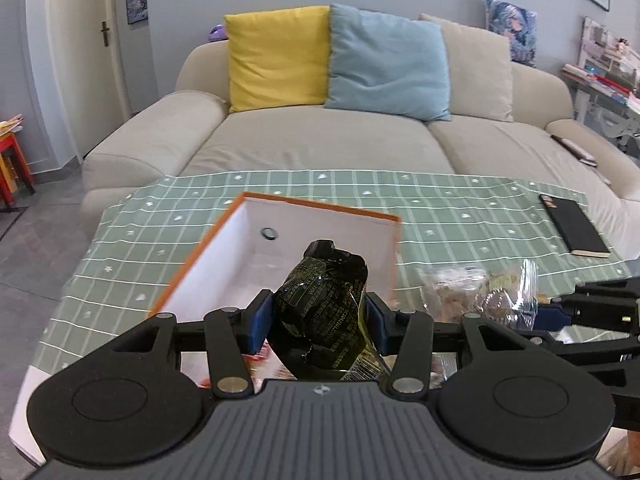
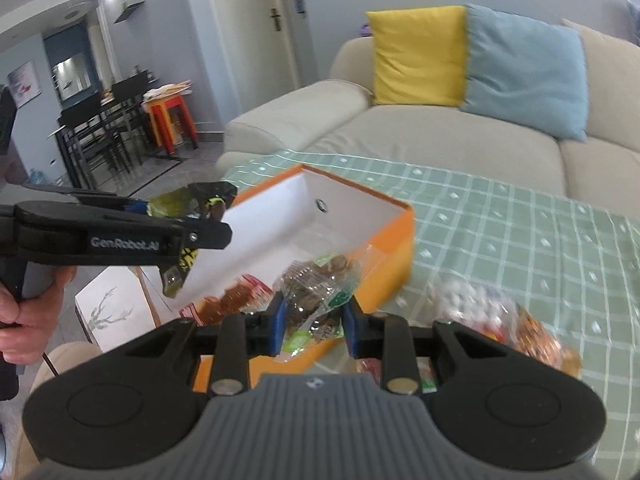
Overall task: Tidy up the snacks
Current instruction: 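Carry both packets into the orange box and open both tools to release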
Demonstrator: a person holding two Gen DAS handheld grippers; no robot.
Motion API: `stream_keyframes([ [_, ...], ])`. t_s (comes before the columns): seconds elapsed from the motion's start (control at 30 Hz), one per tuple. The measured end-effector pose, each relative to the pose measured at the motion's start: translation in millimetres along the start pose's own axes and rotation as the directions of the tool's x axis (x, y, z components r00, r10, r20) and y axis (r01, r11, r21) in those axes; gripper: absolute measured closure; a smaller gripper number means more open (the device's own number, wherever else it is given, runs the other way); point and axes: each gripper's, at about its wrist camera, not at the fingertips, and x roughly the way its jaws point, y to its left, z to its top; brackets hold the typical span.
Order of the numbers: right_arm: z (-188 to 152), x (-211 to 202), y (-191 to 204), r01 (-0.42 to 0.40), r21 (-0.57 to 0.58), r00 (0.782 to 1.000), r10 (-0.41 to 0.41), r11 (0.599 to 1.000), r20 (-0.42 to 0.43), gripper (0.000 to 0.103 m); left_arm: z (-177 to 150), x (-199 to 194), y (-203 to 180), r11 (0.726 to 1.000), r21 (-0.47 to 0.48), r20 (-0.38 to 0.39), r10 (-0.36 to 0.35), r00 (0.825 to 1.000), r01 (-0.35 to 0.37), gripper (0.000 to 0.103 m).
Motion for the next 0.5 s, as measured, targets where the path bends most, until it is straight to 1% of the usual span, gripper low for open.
stream_keyframes([
  [0.2,30,38,19,-0.032,-0.057,0.999,0.032,0.998,-0.004,0.078,4,25,33,0.999,-0.034,-0.06,0.032,0.998,-0.034,0.048],
  [0.27,40,52,26,-0.036,-0.084,0.999,0.035,0.996,-0.011,0.078,2,36,45,0.997,-0.064,-0.087,0.026,0.996,-0.031,0.048],
  [0.37,49,76,35,-0.037,-0.122,0.999,0.033,0.992,-0.039,0.078,-1,50,60,0.995,-0.094,-0.124,0.01,0.992,-0.022,0.048],
  [0.5,54,108,44,-0.037,-0.194,0.996,0.02,0.98,-0.089,0.078,-5,70,70,0.996,-0.09,-0.177,0.005,0.984,-0.021,0.048],
])
